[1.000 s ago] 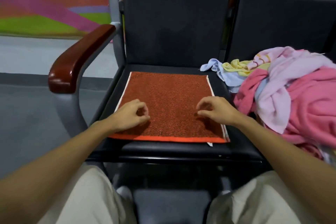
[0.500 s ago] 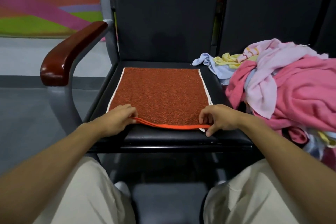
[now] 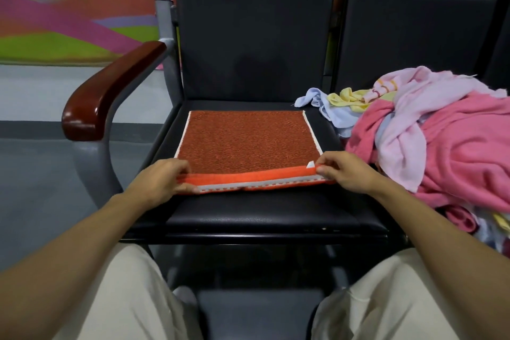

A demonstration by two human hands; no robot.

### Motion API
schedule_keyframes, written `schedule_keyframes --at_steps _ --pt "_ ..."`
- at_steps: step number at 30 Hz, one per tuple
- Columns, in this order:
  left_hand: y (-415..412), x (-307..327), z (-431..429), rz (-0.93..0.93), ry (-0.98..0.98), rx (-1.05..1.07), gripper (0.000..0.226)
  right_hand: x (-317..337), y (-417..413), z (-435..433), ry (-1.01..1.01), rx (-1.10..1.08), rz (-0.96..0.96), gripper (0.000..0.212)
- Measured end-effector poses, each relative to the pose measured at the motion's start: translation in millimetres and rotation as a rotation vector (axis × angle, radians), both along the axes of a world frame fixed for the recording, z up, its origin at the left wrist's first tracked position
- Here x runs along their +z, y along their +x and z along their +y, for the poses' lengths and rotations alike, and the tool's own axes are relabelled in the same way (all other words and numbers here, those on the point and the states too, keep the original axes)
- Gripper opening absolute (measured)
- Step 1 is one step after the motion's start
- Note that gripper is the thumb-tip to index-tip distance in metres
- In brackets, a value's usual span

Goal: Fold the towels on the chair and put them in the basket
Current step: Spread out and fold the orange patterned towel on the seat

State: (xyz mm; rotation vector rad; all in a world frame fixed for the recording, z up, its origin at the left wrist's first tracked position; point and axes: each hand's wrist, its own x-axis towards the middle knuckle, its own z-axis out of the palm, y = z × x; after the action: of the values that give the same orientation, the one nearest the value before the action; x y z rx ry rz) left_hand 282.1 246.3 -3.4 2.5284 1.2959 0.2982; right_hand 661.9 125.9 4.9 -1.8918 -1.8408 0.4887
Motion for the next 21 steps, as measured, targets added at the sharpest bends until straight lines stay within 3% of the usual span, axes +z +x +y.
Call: schedule_keyframes --at_steps 5,8,11,14,17,21 --pt "-14.1 4.9 -10.7 -0.153 -0.07 0.065 0.029 -4.6 6.8 -14.4 -0.134 0.025 0.043 0.026" --pt "-15.6 8.2 -16.7 -0.196 -0.029 0.04 0.036 -3.0 0.4 -19.4 -0.099 0.005 0.016 0.031" --pt "-14.8 11.9 -23.5 -0.235 0.006 0.026 0.025 6.4 -4.7 -27.1 -0.029 -0.043 0.011 0.026" --pt "-14.0 17.6 -32.3 -0.216 0.087 -0.046 0.02 18.0 -9.4 -38.6 -0.028 -0.051 -0.081 0.015" --pt "-16.6 25.3 -41.0 -0.109 0.057 -0.112 0.019 24.6 -16.0 -51.2 -0.069 -0.045 -0.117 0.021" --pt "-21.5 34.4 -49.6 -0.014 0.027 -0.063 0.021 33.1 -23.9 -63.8 -0.185 -0.028 0.026 0.014"
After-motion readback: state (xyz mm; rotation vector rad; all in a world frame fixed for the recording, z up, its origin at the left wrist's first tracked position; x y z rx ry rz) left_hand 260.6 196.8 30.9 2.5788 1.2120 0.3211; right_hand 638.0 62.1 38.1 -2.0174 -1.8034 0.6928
